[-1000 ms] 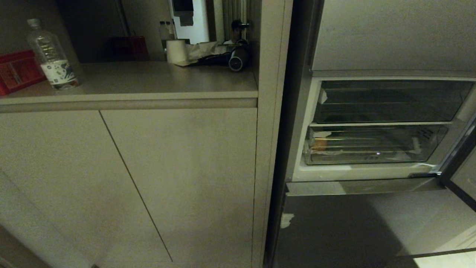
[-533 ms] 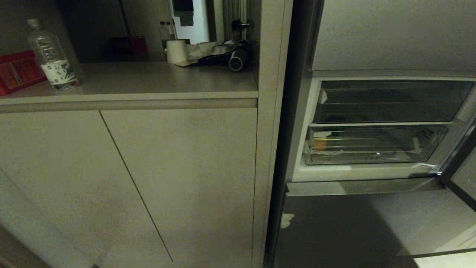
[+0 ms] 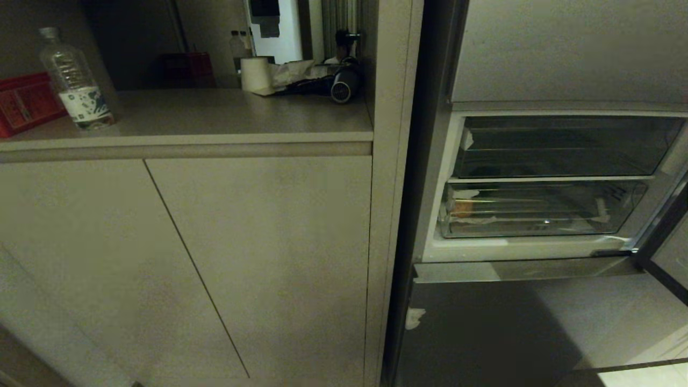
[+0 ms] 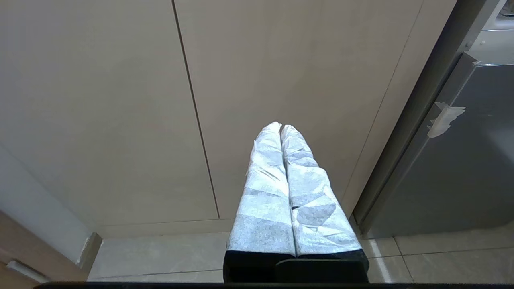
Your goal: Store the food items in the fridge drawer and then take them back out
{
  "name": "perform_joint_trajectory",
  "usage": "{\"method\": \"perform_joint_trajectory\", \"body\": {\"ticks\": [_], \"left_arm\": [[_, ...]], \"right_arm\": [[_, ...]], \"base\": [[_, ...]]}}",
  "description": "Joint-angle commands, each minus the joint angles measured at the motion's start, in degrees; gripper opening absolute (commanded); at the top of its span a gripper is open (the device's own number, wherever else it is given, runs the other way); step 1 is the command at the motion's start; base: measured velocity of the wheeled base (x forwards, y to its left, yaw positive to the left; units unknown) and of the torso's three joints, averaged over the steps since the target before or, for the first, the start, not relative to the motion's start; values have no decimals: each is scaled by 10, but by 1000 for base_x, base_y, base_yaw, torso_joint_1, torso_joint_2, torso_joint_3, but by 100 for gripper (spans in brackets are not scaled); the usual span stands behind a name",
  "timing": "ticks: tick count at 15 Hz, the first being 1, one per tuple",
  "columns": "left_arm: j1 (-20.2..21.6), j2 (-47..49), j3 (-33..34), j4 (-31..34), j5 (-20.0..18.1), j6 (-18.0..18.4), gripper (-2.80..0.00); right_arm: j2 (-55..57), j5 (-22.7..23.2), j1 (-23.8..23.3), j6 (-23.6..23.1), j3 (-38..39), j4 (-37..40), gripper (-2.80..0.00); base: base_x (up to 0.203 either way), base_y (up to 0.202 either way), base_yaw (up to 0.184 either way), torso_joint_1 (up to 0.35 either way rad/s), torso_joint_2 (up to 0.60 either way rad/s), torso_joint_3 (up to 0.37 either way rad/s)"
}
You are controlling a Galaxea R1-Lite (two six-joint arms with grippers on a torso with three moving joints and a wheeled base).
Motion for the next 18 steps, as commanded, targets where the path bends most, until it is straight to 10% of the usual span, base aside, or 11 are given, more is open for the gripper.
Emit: {"method": "perform_joint_trajectory", "body": {"ticks": [1, 4, 18], "left_arm": [[1, 1, 0, 0, 0, 0, -280], [1, 1, 0, 0, 0, 0, -280], [0, 1, 0, 0, 0, 0, -280]], "right_arm": [[1, 1, 33, -1, 18, 0, -280], [-56, -2, 97, 0, 18, 0, -280], [-158, -7, 89, 13, 18, 1, -280]], "base": [[0, 0, 0, 0, 0, 0], [0, 0, 0, 0, 0, 0], [0, 0, 0, 0, 0, 0]]}}
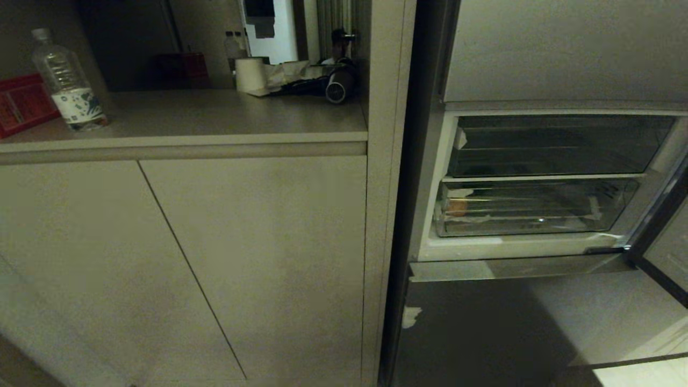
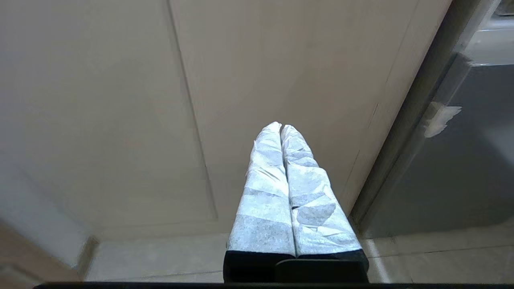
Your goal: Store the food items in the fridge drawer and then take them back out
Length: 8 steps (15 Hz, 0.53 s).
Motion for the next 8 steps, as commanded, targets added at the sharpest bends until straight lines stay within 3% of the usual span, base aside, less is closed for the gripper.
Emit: {"method": "perform_joint_trajectory", "body": {"ticks": [1, 8], "left_arm": [[-1, 1, 0, 0, 0, 0, -280], [-1, 1, 0, 0, 0, 0, -280]], "right_arm": [[-1, 0, 0, 1, 18, -1, -280], [-1, -14, 0, 28, 18, -3, -280]], "base": [[-3, -3, -100, 2, 2, 2], [-3, 6, -175, 3, 1, 4]]}}
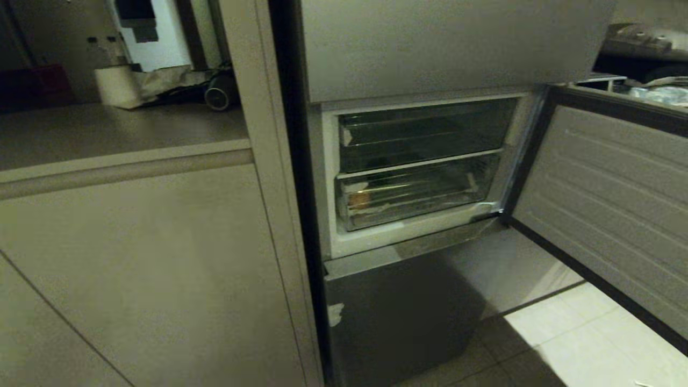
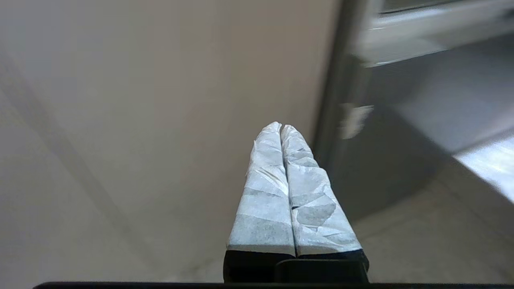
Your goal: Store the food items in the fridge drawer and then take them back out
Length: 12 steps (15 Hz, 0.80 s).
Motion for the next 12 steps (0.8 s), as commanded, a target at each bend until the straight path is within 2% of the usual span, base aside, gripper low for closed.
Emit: {"method": "perform_joint_trajectory", "body": {"ticks": [1, 8, 12], "left_arm": [[0, 0, 0, 0, 0, 0, -280], [0, 1, 0, 0, 0, 0, -280], [0, 1, 0, 0, 0, 0, -280]], "right_arm": [[-1, 1, 0, 1, 18, -1, -280], [-1, -1, 0, 20, 18, -2, -280], [-1, -1, 0, 20, 18, -2, -280]], "base": [[-2, 10, -178, 2, 5, 2], [-1, 7, -167, 4, 3, 1], [-1, 1, -21, 1, 2, 1]]}}
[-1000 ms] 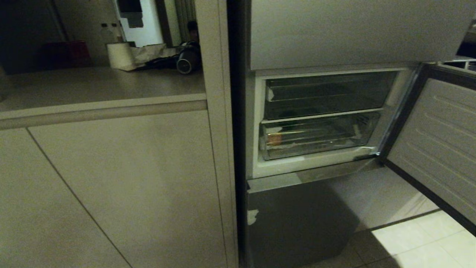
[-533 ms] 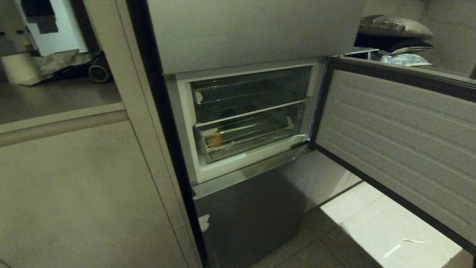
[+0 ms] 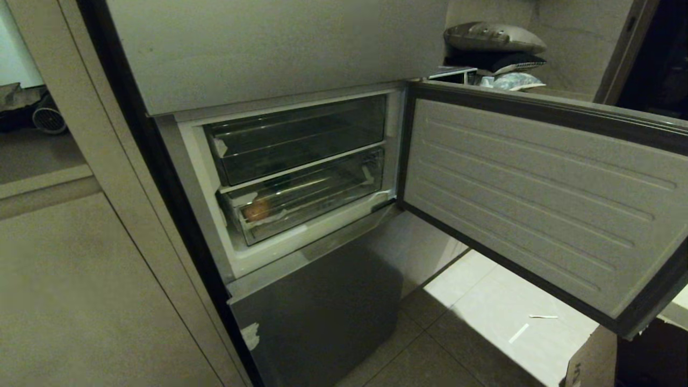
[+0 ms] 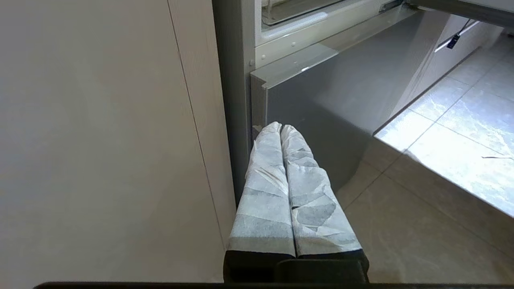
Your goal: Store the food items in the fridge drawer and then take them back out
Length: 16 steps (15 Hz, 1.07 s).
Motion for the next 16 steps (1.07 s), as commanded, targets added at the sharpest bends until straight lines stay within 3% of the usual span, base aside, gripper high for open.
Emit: {"method": "perform_joint_trajectory", "body": {"ticks": [1, 6, 9, 11, 13, 16], "left_arm": [[0, 1, 0, 0, 0, 0, -280], [0, 1, 0, 0, 0, 0, -280], [0, 1, 0, 0, 0, 0, -280], [0, 1, 0, 0, 0, 0, -280], [0, 1, 0, 0, 0, 0, -280], [0, 1, 0, 0, 0, 0, -280]], "right_arm": [[-1, 0, 0, 0, 18, -1, -280], [-1, -8, 0, 0, -1, 1, -280], [53, -30, -4, 35, -140, 57, -280], [154, -40, -27, 96, -207, 83, -280], [253, -47, -89, 160, -259, 87, -280], [366, -27, -283, 201, -277, -6, -280]], "base": [[0, 0, 0, 0, 0, 0], [0, 0, 0, 0, 0, 0], [0, 0, 0, 0, 0, 0], [0, 0, 0, 0, 0, 0], [0, 0, 0, 0, 0, 0], [0, 0, 0, 0, 0, 0]]}}
